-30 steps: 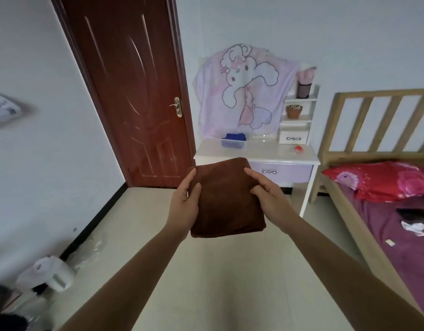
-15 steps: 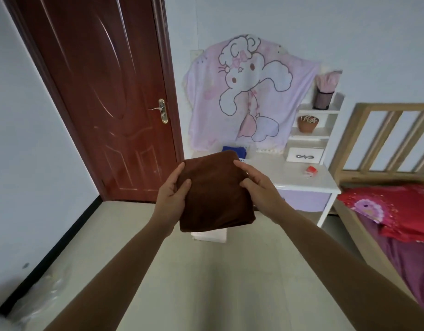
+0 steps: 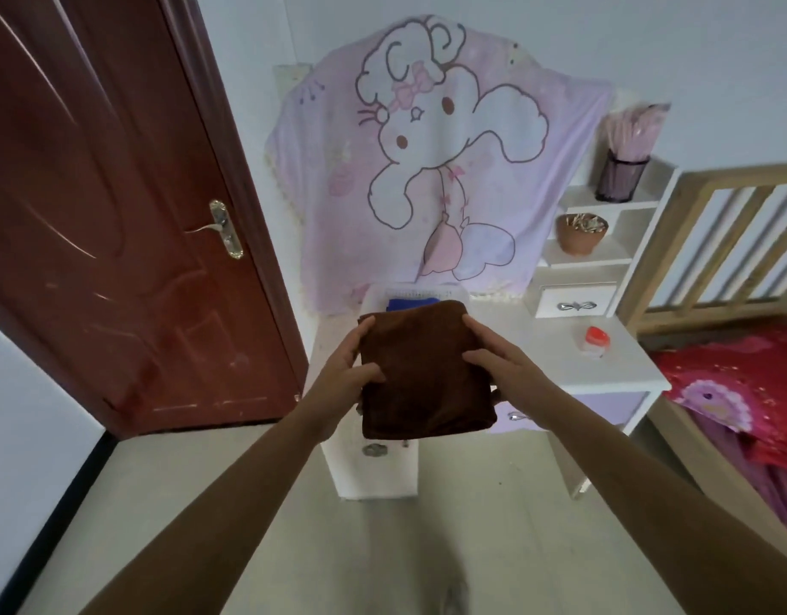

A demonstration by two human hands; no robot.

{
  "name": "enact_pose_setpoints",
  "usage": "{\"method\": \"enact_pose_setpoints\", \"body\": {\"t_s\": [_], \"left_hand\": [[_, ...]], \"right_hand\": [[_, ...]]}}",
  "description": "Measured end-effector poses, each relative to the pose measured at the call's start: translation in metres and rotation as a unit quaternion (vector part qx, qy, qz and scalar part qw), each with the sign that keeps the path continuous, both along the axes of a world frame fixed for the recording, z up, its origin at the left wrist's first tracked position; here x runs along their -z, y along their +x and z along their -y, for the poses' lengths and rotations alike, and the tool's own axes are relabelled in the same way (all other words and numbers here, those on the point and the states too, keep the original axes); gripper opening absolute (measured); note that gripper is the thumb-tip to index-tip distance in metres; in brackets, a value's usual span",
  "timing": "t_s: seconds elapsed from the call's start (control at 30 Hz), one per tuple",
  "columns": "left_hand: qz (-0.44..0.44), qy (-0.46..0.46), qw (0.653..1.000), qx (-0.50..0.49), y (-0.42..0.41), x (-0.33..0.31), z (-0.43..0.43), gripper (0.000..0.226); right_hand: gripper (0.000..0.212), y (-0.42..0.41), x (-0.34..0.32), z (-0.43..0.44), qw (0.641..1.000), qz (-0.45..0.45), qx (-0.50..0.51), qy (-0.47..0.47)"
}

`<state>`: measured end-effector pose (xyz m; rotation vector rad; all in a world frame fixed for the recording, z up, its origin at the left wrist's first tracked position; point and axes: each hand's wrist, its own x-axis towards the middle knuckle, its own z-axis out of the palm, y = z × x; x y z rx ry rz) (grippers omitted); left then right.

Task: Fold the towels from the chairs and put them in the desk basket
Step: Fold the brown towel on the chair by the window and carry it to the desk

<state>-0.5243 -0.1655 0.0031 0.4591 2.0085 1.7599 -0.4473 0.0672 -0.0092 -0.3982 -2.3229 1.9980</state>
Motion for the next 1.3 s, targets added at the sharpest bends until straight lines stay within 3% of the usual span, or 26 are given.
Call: {"method": "enact_pose_setpoints", "body": {"t_s": [0.2, 0.37, 0.63, 0.77, 0.97, 1.13, 1.3], "left_hand": [[0.042, -0.016, 0.999, 0.006, -0.131, 0.041, -0.054, 0.076], [0.07, -0.042, 0.997, 0.009, -0.222, 0.056, -0.091, 0.071], [0.153, -0.078, 0.985, 0.013, -0.349, 0.11, -0.138, 0.071], [0.2, -0.092, 0.975, 0.029, -0.4, 0.141, -0.164, 0.078], [0.208, -0.098, 0.973, 0.01, -0.474, 0.19, -0.189, 0.064], [0.185, -0.214, 0.954, 0.104, -0.481, 0.24, -0.181, 0.062], [0.138, -0.268, 0.94, 0.158, -0.477, 0.257, -0.173, 0.078]], "right_hand": [[0.063, -0.118, 0.042, -0.055, 0.999, 0.023, -0.008, -0.035], [0.057, -0.209, 0.055, -0.089, 0.996, 0.05, -0.018, -0.069], [0.054, -0.325, 0.103, -0.123, 0.982, 0.151, 0.038, -0.11], [0.053, -0.367, 0.136, -0.132, 0.977, 0.171, 0.106, -0.065], [0.044, -0.421, 0.177, -0.141, 0.972, 0.186, 0.142, 0.013], [0.045, -0.42, 0.227, -0.137, 0.949, 0.279, 0.061, 0.137], [0.059, -0.411, 0.228, -0.138, 0.935, 0.286, -0.03, 0.207]]}}
